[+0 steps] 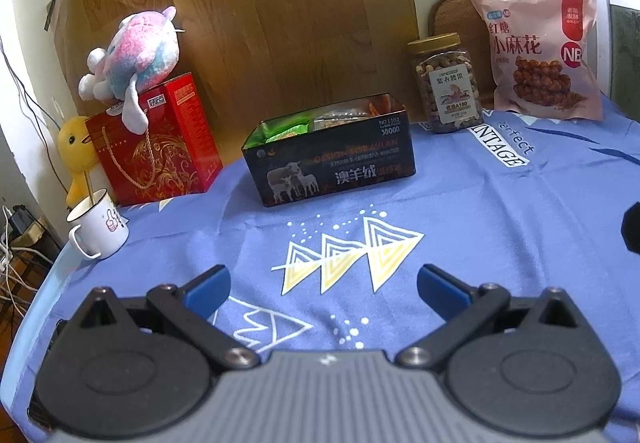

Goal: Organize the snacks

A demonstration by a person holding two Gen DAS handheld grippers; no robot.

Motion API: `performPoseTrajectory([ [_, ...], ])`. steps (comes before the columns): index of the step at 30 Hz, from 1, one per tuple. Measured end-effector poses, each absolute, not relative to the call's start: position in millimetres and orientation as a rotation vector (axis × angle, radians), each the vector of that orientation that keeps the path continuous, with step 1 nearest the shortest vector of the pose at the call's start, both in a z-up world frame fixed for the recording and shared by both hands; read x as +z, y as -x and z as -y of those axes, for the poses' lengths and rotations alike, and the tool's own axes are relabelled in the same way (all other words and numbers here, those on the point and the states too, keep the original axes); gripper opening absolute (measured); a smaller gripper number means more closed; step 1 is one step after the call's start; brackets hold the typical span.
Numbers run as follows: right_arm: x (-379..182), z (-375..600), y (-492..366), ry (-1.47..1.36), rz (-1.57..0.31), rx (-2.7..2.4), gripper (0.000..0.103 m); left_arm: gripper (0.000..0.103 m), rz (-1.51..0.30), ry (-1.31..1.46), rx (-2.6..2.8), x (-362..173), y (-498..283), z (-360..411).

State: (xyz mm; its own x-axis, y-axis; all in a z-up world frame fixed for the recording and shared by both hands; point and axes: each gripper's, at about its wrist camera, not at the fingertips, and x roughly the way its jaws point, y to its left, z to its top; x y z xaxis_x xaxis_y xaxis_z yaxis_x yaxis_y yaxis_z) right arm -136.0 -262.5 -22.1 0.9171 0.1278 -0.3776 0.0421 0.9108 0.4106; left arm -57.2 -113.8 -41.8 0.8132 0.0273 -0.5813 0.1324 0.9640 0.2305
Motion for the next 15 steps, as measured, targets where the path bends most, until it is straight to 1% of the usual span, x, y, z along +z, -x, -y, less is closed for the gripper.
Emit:
performPoseTrajectory([
  [15,-25.1,259.2,133.8,-0.411,-0.398,0.050,0.103,0.103,-0.607,-0.284,-0.033,-45.0,56.3,111.4],
])
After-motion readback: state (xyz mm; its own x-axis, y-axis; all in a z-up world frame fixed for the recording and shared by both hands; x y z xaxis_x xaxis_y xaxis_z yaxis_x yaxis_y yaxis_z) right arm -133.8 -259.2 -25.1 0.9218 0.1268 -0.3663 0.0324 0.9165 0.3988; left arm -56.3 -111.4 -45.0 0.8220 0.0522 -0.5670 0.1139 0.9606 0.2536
